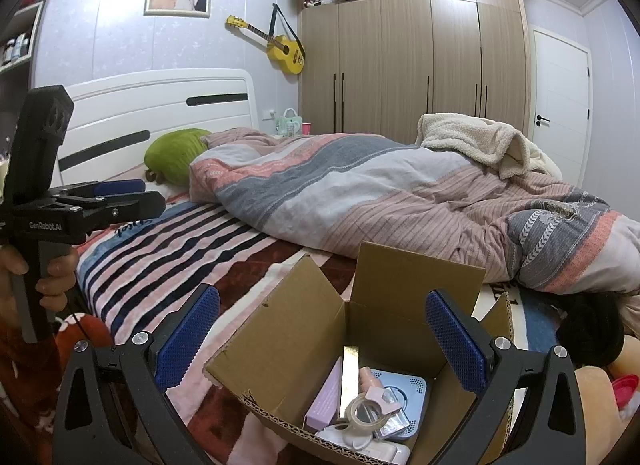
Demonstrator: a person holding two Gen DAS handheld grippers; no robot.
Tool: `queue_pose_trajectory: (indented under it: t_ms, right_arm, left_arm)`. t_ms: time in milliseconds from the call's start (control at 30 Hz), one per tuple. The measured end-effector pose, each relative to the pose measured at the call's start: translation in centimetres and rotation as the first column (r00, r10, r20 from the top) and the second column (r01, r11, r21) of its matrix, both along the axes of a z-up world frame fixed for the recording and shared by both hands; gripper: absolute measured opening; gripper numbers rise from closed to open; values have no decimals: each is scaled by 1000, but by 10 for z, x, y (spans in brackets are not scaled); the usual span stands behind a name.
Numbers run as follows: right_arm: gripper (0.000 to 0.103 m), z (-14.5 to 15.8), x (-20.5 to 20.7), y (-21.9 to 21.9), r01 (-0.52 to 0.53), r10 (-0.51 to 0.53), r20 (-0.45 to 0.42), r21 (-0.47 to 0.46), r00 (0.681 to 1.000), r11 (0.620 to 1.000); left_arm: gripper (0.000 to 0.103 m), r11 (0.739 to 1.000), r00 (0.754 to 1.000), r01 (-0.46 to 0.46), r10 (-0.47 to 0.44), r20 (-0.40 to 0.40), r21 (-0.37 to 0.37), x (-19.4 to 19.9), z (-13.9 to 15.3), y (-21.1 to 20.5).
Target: Organize rigid objects
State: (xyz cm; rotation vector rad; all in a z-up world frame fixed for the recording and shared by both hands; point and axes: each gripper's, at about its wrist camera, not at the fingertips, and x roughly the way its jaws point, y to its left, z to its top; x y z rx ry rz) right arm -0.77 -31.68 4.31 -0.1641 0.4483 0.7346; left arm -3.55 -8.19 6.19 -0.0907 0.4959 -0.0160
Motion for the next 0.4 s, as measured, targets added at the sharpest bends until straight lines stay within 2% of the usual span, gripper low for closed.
queue_pose_trajectory:
  t_ms: [400]
  right_arm:
    - [103,0,1,-1,-1,1,-2,2,1000,1000]
  left_arm:
    - [103,1000,1000,2,-2,-3,-3,0,-3,-1]
